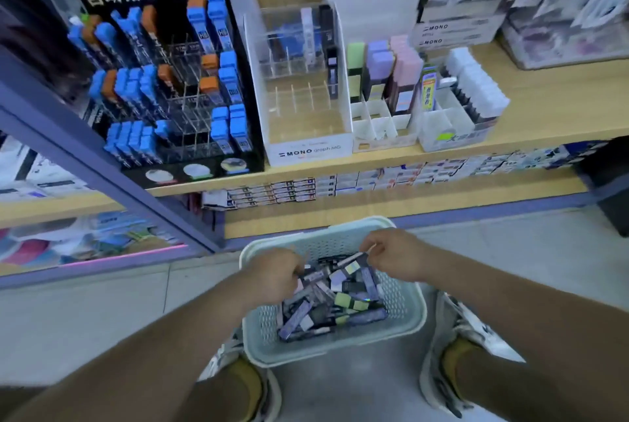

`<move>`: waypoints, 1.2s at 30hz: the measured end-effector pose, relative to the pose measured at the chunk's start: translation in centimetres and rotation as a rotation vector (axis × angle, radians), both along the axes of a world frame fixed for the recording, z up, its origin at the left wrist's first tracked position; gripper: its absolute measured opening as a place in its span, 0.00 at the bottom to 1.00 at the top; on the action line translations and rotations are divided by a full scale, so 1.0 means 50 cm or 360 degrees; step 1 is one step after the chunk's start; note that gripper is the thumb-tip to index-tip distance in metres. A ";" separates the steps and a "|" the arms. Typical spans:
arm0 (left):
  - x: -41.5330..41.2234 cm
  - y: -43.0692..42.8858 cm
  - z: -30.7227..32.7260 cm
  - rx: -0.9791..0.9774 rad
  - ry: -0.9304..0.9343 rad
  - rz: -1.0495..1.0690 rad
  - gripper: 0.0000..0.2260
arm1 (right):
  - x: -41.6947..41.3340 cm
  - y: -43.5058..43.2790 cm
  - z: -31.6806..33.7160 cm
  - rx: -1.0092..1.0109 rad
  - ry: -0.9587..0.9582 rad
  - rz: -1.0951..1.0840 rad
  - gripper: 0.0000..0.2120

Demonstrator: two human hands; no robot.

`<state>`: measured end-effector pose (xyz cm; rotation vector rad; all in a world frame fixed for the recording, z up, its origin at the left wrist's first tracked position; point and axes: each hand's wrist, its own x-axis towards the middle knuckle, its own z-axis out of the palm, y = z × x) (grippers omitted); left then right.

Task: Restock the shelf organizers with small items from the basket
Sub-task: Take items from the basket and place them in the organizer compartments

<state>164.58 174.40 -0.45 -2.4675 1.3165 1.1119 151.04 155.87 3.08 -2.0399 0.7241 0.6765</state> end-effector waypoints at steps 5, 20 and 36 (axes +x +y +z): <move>-0.034 0.026 -0.194 -0.0096 0.0150 0.0657 0.24 | 0.007 0.056 -0.161 0.0185 0.0160 -0.0479 0.12; -0.068 0.005 -0.330 -0.0105 0.0165 0.1116 0.39 | 0.005 0.102 -0.376 -0.0147 0.0275 -0.0069 0.50; -0.044 0.014 -0.223 -0.0254 0.1080 0.1559 0.08 | 0.005 0.087 -0.324 0.0119 -0.0135 -0.0101 0.10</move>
